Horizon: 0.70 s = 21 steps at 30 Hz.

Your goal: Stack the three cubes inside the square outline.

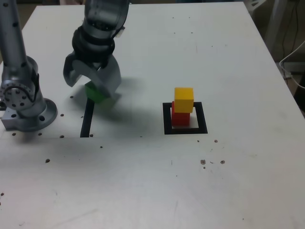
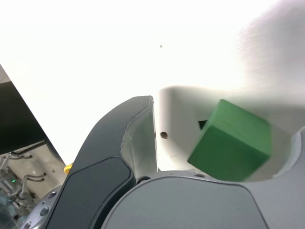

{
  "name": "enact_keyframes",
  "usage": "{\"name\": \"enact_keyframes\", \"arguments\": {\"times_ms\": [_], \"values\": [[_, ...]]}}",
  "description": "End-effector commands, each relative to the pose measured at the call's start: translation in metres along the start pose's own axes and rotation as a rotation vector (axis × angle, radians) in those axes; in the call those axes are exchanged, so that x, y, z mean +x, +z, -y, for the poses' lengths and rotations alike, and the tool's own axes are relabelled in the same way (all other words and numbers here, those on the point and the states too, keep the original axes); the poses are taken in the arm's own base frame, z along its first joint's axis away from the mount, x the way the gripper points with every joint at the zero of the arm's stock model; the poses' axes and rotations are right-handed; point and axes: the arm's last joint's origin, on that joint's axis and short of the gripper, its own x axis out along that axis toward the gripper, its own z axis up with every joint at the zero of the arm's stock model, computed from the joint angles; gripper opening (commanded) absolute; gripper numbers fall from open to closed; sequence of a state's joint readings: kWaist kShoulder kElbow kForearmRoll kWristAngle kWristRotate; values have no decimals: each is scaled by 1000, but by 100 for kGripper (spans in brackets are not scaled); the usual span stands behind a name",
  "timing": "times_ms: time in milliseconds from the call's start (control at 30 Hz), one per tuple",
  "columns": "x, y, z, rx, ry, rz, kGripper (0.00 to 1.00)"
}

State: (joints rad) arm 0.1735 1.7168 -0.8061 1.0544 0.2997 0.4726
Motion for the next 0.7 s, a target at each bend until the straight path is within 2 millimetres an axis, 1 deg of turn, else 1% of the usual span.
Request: {"name": "enact_keyframes", "arguments": {"times_ms": [0, 200, 300, 433, 667], "values": [[2, 1, 0, 1, -4, -2, 81], [2, 5, -2, -15, 13, 45, 56], [1, 7, -3, -23, 23, 68, 46], [1, 8, -4, -27, 25, 80, 36], [0, 10, -4, -30, 29, 90, 22]]}}
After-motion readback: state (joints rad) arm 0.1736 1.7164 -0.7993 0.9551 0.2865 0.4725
